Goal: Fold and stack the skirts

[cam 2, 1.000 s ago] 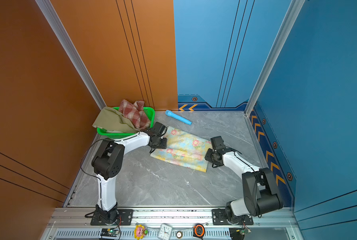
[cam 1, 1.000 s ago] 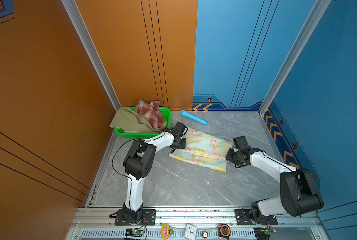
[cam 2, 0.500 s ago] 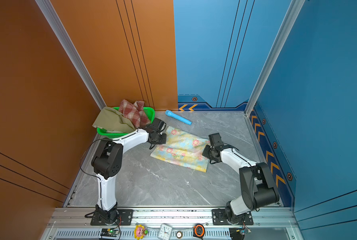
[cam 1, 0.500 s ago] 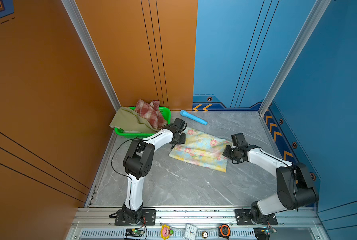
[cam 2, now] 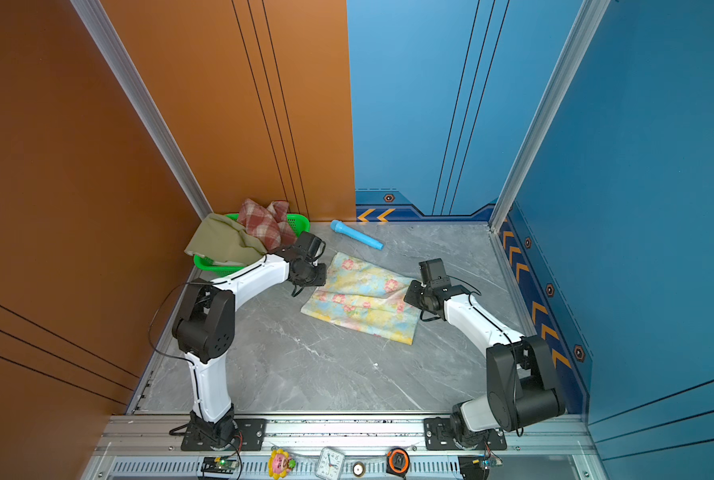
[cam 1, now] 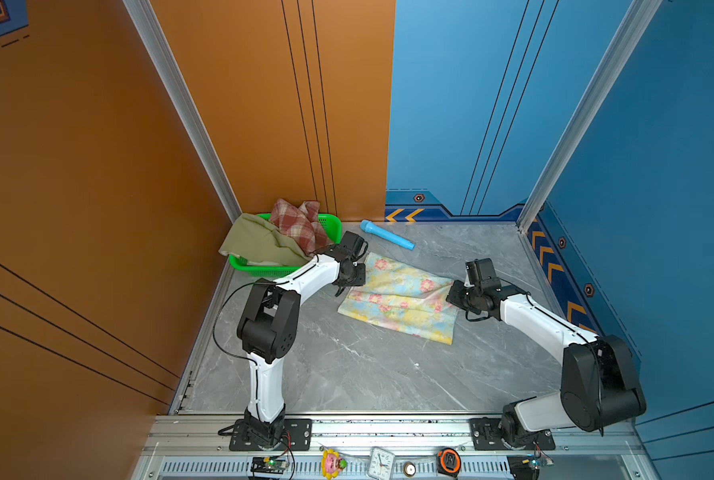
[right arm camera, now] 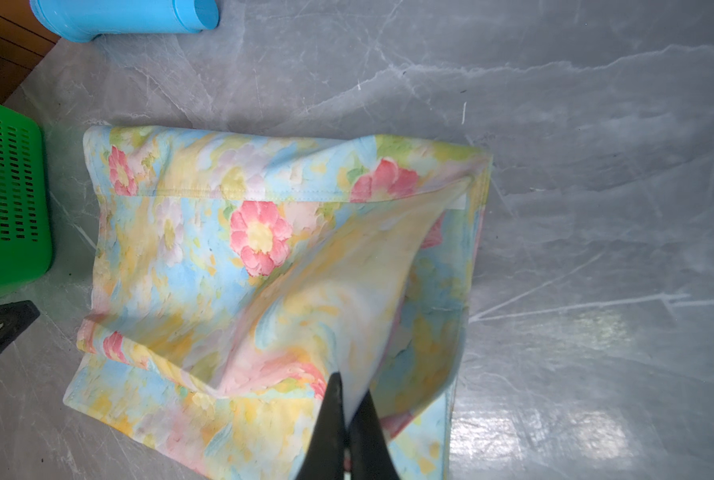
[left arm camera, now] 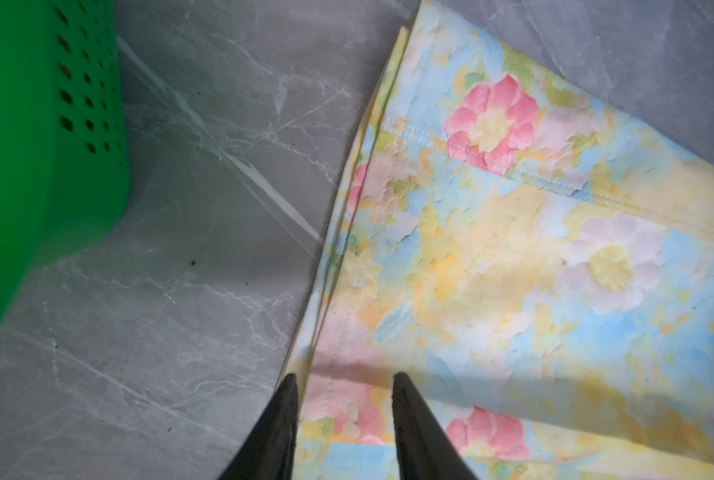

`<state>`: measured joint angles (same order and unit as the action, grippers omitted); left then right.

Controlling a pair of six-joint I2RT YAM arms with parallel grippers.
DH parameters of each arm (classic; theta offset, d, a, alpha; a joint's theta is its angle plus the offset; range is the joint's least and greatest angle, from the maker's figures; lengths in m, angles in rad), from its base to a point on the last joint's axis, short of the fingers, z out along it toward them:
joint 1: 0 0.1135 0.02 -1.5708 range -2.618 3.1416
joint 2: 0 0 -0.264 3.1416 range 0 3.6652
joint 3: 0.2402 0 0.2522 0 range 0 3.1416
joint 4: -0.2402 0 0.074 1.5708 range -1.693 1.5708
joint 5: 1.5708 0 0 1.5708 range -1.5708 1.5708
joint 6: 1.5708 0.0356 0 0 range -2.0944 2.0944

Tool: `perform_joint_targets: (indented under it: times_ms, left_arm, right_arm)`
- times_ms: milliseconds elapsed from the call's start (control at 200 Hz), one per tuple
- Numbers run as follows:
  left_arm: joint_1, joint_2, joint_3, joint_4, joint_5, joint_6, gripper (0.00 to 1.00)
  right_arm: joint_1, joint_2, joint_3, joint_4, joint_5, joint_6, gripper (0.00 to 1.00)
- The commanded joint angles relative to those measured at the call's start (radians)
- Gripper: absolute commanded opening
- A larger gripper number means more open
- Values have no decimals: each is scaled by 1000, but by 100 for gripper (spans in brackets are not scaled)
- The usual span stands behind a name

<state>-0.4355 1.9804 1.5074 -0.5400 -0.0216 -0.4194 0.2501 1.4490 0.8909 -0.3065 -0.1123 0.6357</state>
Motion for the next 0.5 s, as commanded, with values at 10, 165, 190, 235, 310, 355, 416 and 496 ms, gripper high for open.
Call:
perform_joint_targets:
  times_ms: [10,165,190,235,310,355,416,496]
  left_arm:
    - [8,38,-10,-29,17,-17,42]
    - [8,64,-5,-37,21,-28,43]
    - [8,69,-4,-42,21,-29,43]
    - [8,75,-1,-52,17,-31,44]
    - [10,83,-3,-57,9,-32,46]
    - [11,88,-4,-56,8,-32,47]
    - [9,100,-1,-55,17,-33,46]
    - [5,115,13,-55,26,-34,36]
  right_arm:
    - [12,-16,-6,-34,-2,-22,6]
    - [20,-11,-12,-30,6,-27,9]
    - [20,-9,-12,-29,6,-28,9]
    - [21,-7,-15,-30,7,-30,11]
    - [21,-1,-18,-30,8,-33,13]
    - [23,1,-20,-30,8,-36,13]
    - [23,1,-25,-29,10,-37,13]
    - [22,2,-29,-25,14,-38,14]
